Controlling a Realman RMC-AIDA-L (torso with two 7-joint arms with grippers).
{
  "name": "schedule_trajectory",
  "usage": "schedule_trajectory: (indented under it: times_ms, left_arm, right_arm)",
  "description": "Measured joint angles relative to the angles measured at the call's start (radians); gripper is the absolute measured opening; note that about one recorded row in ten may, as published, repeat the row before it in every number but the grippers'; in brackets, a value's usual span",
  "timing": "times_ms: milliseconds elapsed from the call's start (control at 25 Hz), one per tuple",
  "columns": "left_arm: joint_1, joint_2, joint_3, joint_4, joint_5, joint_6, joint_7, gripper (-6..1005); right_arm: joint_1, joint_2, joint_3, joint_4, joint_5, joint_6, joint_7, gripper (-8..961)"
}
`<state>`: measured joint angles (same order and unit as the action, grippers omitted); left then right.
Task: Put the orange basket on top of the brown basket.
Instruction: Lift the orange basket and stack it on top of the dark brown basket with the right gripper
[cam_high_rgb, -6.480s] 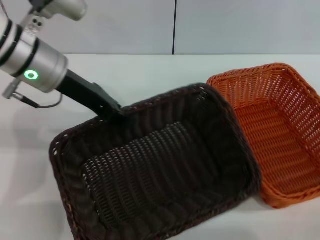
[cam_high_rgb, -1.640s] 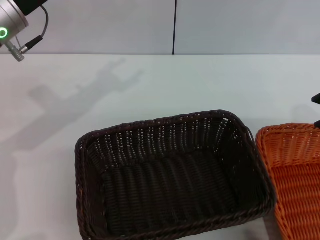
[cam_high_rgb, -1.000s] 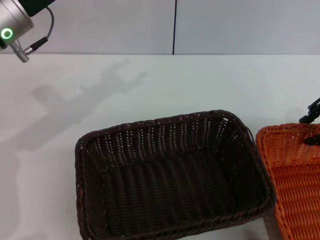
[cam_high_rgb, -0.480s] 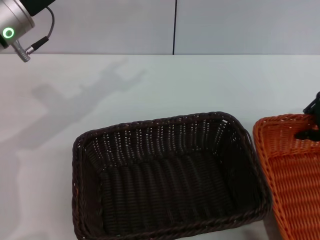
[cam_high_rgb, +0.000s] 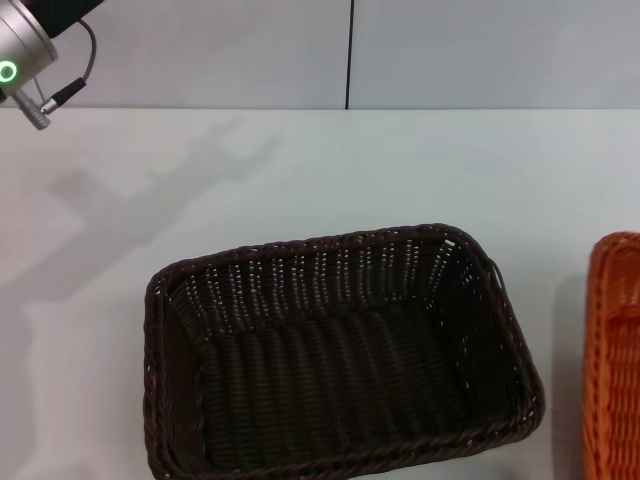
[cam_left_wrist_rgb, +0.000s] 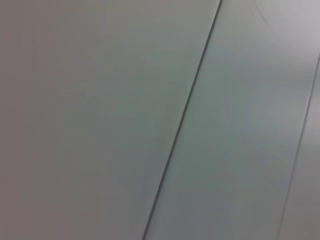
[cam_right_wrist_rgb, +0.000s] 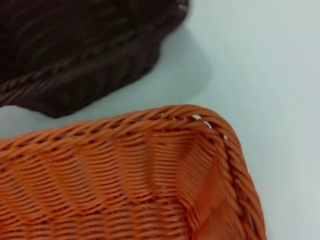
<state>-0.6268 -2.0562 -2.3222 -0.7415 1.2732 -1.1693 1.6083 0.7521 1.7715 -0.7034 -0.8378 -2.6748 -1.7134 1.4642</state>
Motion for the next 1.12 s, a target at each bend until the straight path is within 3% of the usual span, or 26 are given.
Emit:
schedule_trajectory:
  times_ms: [80, 120, 160, 240, 320, 520, 760, 960, 1080, 1120]
  left_arm:
    - [-0.003, 0.000, -0.015, 0.002, 0.000, 0.004, 0.001, 859]
    - [-0.006, 0.000, -0.028, 0.005, 0.000, 0.006, 0.001, 859]
    - [-0.006, 0.000, -0.028, 0.005, 0.000, 0.006, 0.001, 859]
    - [-0.010, 0.000, -0.041, 0.008, 0.000, 0.007, 0.002, 859]
    - [-0.015, 0.000, -0.047, 0.010, 0.000, 0.007, 0.002, 859]
    - [-0.021, 0.001, -0.061, 0.011, -0.001, 0.008, 0.002, 859]
    - [-0.025, 0.001, -0.094, 0.010, -0.002, 0.008, 0.002, 859]
    - [-0.022, 0.001, -0.113, 0.006, -0.003, 0.007, 0.005, 859]
    - [-0.019, 0.001, -0.127, 0.004, -0.004, 0.005, 0.011, 859]
    - [-0.019, 0.001, -0.131, 0.004, -0.005, 0.004, 0.012, 859]
  right_arm:
    - [-0.020, -0.023, 0.060, -0.013, -0.001, -0.025, 0.012, 175]
    - [-0.033, -0.046, 0.125, -0.015, -0.002, -0.053, 0.016, 166]
    - [-0.033, -0.046, 0.125, -0.015, -0.002, -0.053, 0.016, 160]
    - [-0.048, -0.068, 0.202, -0.019, -0.002, -0.086, 0.018, 148]
    - [-0.070, -0.081, 0.285, -0.040, -0.002, -0.114, 0.022, 136]
    - [-0.110, -0.087, 0.409, -0.098, 0.004, -0.147, 0.034, 133]
    - [-0.149, -0.089, 0.520, -0.192, 0.063, -0.154, 0.076, 130]
    - [-0.219, -0.077, 0.586, -0.224, 0.299, -0.131, 0.144, 131]
    - [-0.268, -0.047, 0.592, -0.214, 0.469, -0.092, 0.179, 131]
    - [-0.288, -0.023, 0.591, -0.208, 0.559, -0.067, 0.185, 131]
